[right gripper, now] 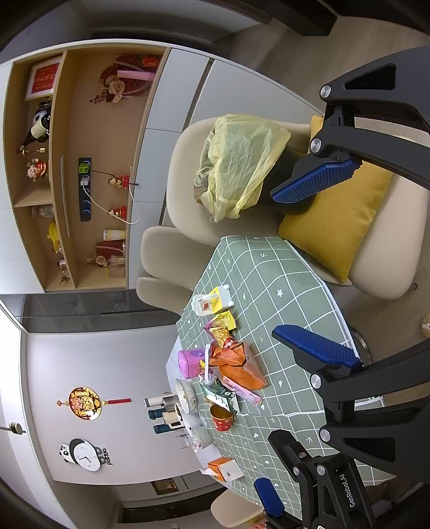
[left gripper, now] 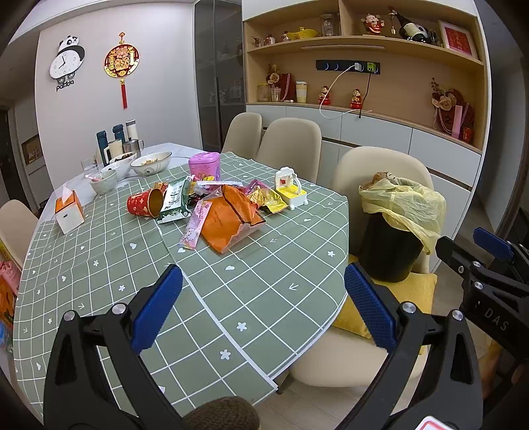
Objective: Collect trash
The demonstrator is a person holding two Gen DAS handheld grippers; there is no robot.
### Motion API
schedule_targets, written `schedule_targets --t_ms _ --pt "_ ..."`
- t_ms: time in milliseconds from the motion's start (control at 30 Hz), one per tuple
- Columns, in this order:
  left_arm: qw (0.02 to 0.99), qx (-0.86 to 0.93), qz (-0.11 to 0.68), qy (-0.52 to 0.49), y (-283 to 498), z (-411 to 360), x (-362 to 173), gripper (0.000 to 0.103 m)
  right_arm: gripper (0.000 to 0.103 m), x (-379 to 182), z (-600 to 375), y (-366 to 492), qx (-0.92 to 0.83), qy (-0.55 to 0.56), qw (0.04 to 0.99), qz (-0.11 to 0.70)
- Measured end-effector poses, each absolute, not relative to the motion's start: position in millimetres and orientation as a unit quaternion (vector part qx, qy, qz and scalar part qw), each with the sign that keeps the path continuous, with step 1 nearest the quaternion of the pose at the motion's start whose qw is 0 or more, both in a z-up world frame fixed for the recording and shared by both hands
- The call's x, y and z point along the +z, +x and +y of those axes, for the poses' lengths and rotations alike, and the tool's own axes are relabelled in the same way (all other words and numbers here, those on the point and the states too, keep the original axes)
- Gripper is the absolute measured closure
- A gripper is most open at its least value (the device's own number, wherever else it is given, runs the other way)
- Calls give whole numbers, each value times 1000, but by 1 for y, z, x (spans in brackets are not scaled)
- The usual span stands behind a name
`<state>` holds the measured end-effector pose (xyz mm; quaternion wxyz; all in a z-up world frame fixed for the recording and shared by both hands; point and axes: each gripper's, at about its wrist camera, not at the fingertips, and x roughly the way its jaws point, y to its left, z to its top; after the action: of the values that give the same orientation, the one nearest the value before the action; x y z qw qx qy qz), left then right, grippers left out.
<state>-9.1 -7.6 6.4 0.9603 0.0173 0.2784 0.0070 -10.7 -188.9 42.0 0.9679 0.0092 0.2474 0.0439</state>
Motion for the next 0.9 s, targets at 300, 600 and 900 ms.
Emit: schedule_targets --t_ms 300,600,900 --pt "960 6 278 18 -9 -7 6 9 30 42 -189 -11 44 9 968 247" --pt "960 6 278 18 -9 -7 6 9 30 42 -189 -11 44 9 968 247" --pt "961 6 278 15 -10 -5 7 9 30 42 -189 -11 43 9 968 247"
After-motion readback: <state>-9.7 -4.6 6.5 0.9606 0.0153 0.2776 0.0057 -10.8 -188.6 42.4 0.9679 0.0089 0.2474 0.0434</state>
